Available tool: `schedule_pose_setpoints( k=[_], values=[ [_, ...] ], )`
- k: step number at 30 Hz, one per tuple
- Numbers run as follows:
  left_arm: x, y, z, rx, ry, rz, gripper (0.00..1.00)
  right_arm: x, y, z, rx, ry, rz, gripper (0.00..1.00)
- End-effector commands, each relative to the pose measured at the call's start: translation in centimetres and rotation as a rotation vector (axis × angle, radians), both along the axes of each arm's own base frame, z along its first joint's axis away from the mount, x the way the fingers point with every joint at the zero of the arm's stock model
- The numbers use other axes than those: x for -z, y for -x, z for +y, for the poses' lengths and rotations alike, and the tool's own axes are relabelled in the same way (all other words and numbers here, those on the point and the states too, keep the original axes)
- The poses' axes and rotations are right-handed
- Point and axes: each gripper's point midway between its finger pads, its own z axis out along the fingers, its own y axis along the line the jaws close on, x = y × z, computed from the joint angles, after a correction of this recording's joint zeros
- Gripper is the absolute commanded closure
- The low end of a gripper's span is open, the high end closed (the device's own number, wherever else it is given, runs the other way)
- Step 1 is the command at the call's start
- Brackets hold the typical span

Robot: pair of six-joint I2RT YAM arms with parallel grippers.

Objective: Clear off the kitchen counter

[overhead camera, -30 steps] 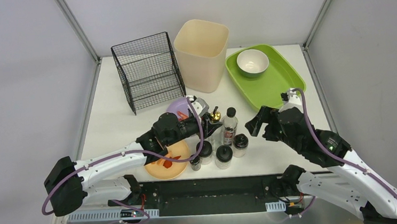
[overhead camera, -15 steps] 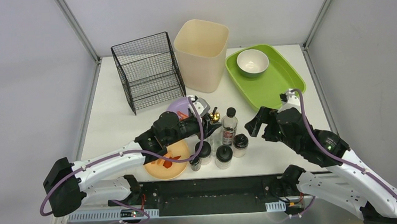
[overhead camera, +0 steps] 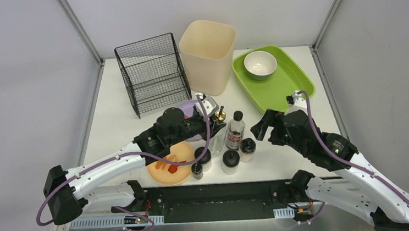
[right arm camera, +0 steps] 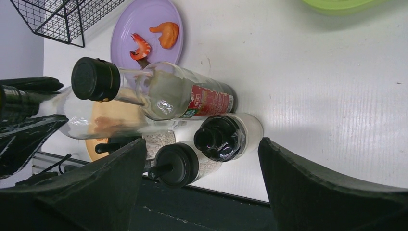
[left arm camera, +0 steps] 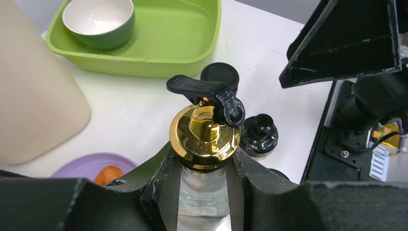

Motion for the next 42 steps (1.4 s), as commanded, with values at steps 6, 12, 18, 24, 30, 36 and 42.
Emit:
schedule_pose_setpoints(
  k=[6,12,18,24,30,36,42],
  values=[
    [-11.0,-0.9,0.9,-0.055,0.171,-0.220,1.00,-1.7,-0.2,0.6,-0.015,-0.054,-0.042,0.11],
    [-13.7,-1.9,2.1,-0.129,0.153,-0.278,1.00,-2.2,-0.3,0.6,-0.013,-0.053,-0.055,0.10],
    [-16.5,-3.2,3.7,-0.214,0.117,-0.355,1.00,-3.2,-0.7,1.1,-0.024,-0.053,-0.066,0.10],
    [-19.0,-5.1,4.4,-0.261,0.078,-0.389,1.00,-3.8,-1.0,1.7,-0.038,-0.063,-0.077,0.11],
    [-20.3,-8.9,5.5,-0.320,0.049,-0.388,1.00,-4.4,-1.3,2.1,-0.052,-0.065,-0.086,0.11],
    [-21.4,-13.5,7.2,-0.421,0.033,-0.397,1.00,-5.2,-1.5,2.4,-0.064,-0.073,-0.109,0.10],
    [-23.9,-17.8,10.5,-0.575,0.052,-0.443,1.00,-4.8,-1.6,4.4,-0.126,-0.106,-0.090,0.10]
  ],
)
